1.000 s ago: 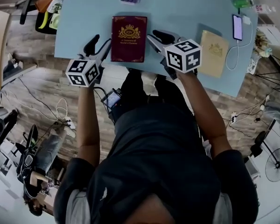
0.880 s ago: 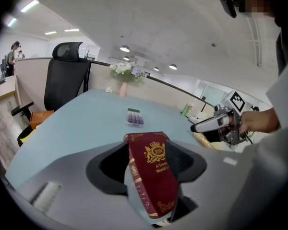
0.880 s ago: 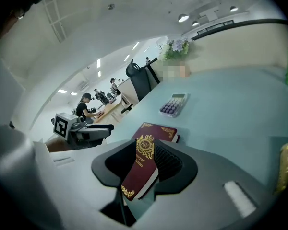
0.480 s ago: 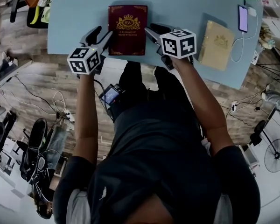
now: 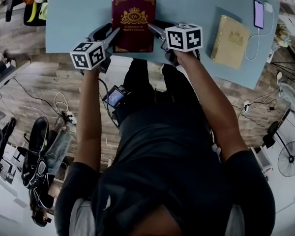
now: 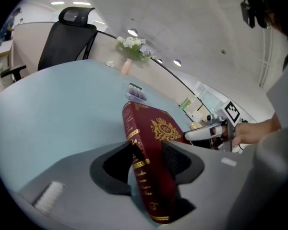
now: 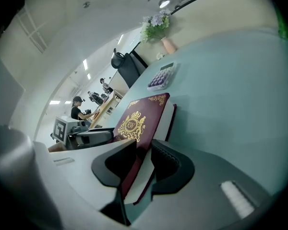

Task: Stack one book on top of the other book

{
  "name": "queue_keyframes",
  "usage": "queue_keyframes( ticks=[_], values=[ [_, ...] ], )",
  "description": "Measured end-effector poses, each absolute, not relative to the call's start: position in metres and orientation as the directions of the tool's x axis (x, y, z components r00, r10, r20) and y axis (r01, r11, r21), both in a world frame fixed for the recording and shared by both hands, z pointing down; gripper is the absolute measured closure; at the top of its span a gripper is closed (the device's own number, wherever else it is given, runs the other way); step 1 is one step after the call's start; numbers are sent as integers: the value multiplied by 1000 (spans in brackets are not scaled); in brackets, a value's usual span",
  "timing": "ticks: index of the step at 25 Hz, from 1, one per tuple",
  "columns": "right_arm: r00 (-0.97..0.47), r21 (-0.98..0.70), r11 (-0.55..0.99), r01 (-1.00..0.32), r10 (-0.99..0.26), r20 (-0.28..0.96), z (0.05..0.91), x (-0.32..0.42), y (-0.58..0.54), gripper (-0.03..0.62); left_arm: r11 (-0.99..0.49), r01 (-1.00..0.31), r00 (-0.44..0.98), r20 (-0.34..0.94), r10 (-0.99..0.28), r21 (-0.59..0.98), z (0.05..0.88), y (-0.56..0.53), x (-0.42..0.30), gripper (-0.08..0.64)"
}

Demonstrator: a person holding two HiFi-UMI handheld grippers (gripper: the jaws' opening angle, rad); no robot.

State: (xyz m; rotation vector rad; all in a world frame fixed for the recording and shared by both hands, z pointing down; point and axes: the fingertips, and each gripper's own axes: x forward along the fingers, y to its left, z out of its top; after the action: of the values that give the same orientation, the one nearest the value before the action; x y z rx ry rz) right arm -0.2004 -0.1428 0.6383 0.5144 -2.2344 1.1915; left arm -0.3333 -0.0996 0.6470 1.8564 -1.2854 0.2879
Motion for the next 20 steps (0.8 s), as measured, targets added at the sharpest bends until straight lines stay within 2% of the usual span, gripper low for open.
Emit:
queue_keyframes(
  ticks=[5, 20],
  values=[
    [-782, -660, 479, -579, -97, 615, 635, -199, -143, 513, -85, -854, 433, 611, -663, 513, 643, -101, -333, 336],
    [-766, -620, 470, -628, -231, 600, 595, -135, -163, 534, -174, -877, 445, 620, -646, 448, 610, -115, -273, 365]
  ],
)
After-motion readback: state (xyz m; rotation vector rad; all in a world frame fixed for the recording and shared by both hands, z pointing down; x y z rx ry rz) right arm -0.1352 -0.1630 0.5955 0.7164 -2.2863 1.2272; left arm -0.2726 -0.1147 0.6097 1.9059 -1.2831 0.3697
